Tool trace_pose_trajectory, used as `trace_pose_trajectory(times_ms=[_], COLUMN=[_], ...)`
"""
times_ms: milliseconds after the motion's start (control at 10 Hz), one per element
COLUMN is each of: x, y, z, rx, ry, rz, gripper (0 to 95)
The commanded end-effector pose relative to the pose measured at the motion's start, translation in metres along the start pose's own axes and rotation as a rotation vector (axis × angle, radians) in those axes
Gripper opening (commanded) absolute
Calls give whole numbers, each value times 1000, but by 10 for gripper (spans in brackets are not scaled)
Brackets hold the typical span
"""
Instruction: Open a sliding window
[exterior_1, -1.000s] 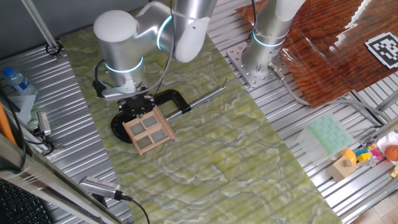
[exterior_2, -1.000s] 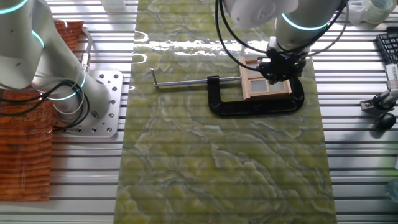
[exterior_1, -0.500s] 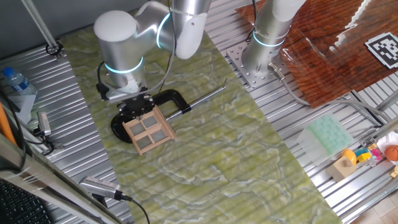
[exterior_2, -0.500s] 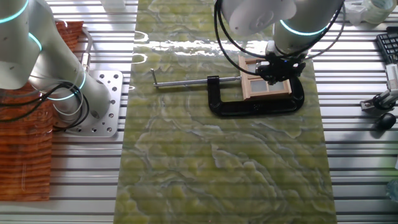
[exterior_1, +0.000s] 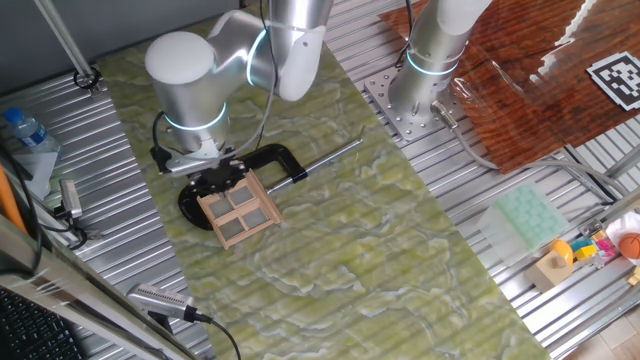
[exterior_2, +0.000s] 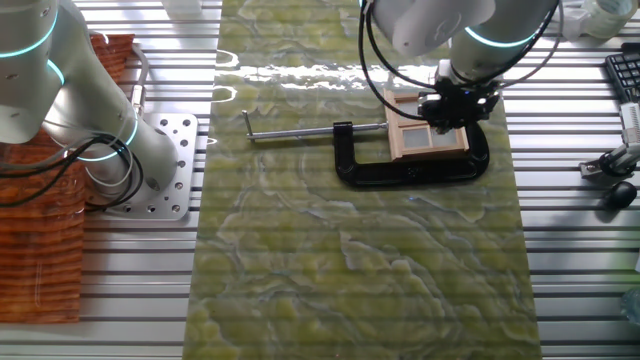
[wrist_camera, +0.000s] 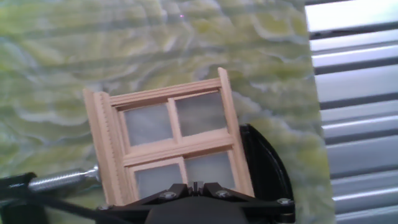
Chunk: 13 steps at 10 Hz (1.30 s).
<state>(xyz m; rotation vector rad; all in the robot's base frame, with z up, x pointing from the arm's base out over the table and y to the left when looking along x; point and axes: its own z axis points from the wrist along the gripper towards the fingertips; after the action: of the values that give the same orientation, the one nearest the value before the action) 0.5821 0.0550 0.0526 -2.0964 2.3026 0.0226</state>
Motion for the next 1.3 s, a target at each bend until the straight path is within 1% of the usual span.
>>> trace_pose_trajectory(times_ms=[100,200,400,800,1000,1200,1300], x=[-5,-5,-2,0,0,0,0], y=[4,5,11,15,17,17,17], z=[4,5,9,14,20,21,21], rx=[10,10,25,12,6,5,-3], ry=[-4,-2,-4,1,5,5,9], rz=[-39,-44,-61,-56,-73,-94,-107], gripper=[0,0,0,0,0,0,0])
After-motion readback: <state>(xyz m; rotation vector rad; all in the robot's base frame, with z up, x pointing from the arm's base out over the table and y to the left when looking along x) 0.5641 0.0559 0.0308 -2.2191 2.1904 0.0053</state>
